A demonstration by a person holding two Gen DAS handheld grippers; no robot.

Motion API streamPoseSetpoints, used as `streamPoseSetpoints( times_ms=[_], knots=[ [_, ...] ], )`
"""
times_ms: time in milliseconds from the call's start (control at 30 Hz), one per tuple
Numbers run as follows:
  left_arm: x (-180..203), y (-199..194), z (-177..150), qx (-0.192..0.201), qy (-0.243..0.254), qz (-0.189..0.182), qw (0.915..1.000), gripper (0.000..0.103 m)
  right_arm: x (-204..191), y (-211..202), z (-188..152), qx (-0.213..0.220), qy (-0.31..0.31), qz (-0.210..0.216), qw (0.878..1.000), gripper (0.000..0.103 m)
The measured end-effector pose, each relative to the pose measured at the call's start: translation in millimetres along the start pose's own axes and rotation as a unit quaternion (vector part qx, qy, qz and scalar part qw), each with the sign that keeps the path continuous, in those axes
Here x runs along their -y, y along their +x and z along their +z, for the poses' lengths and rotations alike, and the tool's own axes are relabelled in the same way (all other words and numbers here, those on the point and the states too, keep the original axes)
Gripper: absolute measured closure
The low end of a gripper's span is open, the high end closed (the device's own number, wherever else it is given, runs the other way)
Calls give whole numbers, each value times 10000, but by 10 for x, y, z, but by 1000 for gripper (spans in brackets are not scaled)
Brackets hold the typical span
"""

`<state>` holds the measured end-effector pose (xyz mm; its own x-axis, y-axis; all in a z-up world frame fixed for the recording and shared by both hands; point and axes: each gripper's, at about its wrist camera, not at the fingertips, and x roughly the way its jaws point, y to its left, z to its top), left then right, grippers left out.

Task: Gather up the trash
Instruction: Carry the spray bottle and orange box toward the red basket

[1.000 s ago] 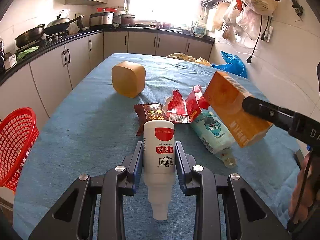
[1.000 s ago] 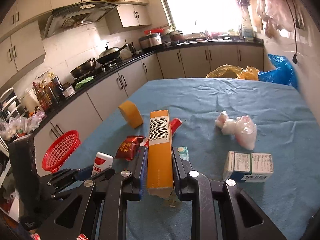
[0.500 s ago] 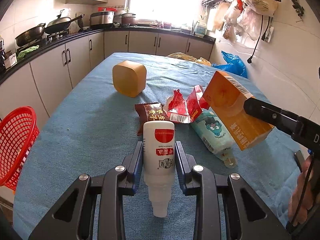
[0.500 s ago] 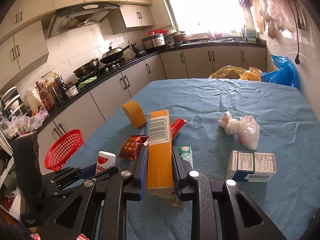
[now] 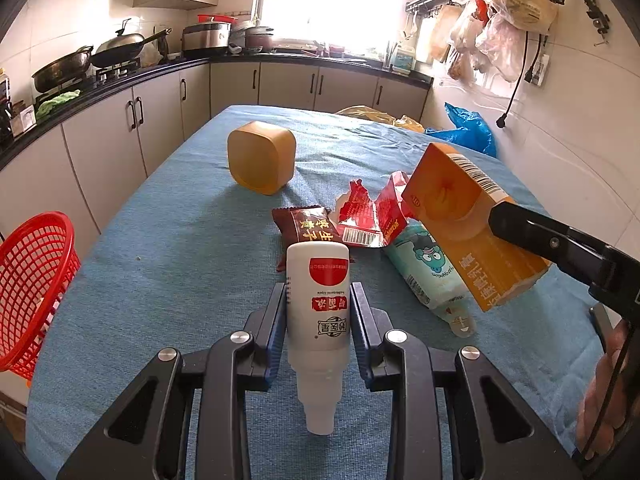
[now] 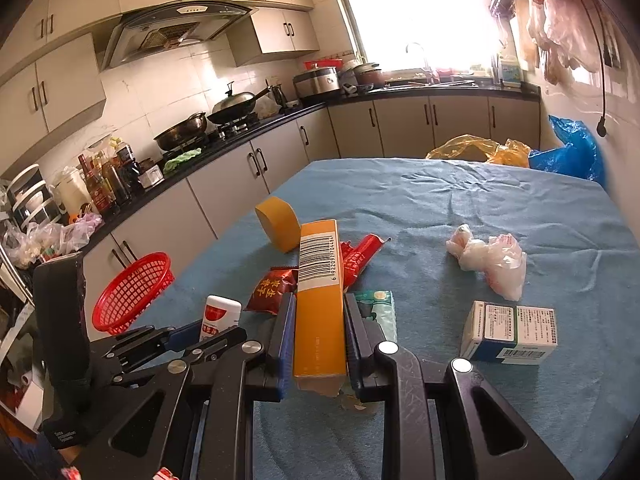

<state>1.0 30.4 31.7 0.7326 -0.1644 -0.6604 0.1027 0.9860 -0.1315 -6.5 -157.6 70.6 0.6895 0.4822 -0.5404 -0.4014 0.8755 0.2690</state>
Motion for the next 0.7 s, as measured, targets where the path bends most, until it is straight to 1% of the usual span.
streamPoseSetpoints(
  times_ms=[700],
  knots=[
    [-22,6,5,21,-65,80,9999,74,-47,-13,-17,4,-59,83,9999,79]
  ],
)
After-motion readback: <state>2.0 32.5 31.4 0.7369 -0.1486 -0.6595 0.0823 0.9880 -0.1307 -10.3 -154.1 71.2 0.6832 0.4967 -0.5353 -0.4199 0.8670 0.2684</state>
